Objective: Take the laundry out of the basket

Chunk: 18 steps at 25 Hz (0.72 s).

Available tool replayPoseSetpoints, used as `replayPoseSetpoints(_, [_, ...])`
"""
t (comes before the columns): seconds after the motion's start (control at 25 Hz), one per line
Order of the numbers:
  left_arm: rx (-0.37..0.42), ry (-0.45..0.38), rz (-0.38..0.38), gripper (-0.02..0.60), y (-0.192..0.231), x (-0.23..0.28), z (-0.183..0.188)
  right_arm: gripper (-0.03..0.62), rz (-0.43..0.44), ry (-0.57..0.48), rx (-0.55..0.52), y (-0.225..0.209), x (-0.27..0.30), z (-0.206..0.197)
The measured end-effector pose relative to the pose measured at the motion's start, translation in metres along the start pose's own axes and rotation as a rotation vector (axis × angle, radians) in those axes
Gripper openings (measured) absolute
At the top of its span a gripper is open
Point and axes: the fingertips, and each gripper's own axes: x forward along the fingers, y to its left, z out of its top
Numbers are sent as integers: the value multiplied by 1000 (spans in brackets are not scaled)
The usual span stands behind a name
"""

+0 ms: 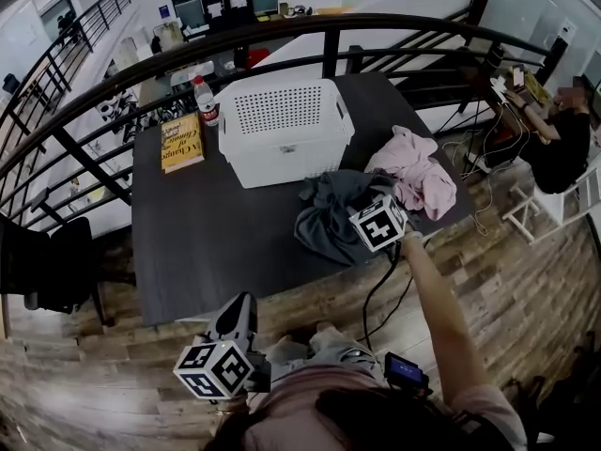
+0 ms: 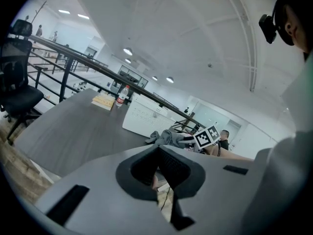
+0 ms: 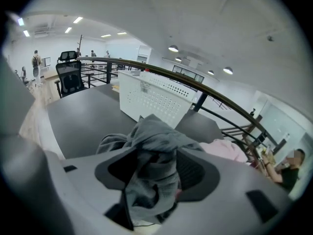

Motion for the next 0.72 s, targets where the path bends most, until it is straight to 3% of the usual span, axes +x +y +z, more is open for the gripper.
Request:
replayPoseSetpoints(0.28, [30, 27, -66, -3, -5, -3, 1, 261, -35, -5, 63, 3, -25, -15])
replayPoseSetpoints(0.48, [54, 51, -119, -3, -4, -5, 1, 259, -79, -68, 161, 8, -52, -16])
replayPoseSetpoints(0.72, [81, 98, -164, -3, 4, -18, -7, 208, -145, -144, 270, 20, -90, -17])
